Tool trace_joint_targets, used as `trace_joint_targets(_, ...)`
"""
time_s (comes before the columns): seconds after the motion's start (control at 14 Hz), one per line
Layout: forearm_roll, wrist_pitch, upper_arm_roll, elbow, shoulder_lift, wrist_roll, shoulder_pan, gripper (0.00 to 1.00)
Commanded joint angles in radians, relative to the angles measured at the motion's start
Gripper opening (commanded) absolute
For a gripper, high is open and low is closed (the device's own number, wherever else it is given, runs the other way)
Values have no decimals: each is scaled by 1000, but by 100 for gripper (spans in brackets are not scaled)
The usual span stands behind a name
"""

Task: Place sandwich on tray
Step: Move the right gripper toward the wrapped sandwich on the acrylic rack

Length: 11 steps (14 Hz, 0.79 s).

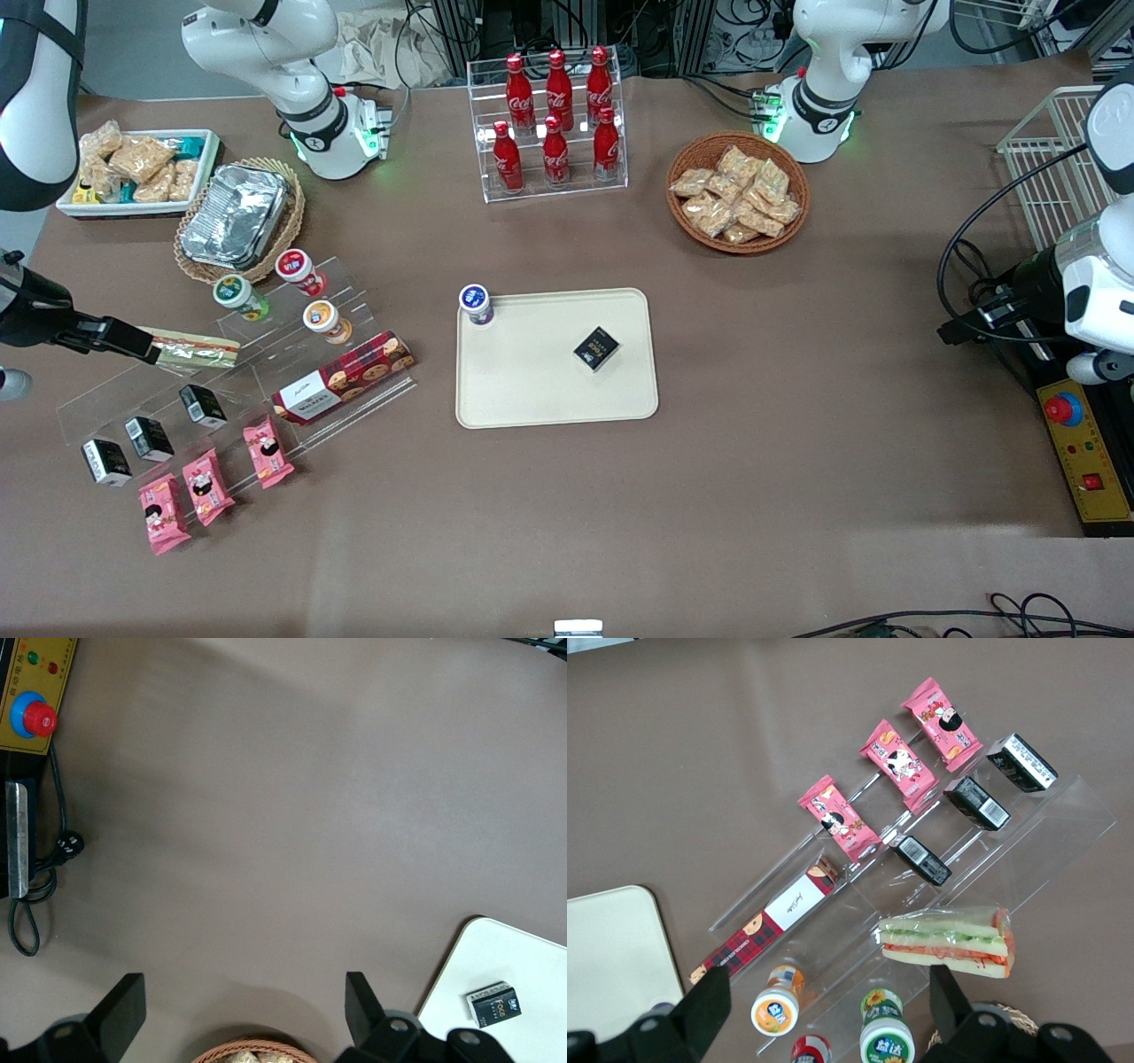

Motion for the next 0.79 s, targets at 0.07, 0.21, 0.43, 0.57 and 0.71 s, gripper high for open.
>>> trace_joint_targets(0.07,29,-8,0,13,7,-21,-9,100)
trace_joint_targets(0.21,29,-8,0,13,8,-21,-14,100)
trace_joint_targets(0.43,29,-18,0,4,7,-21,-26,100)
trace_joint_targets(0.57,29,-21,0,-5,2,-21,-26,100)
trace_joint_targets(0.71,29,-27,-6,-7,1,-21,-25,100)
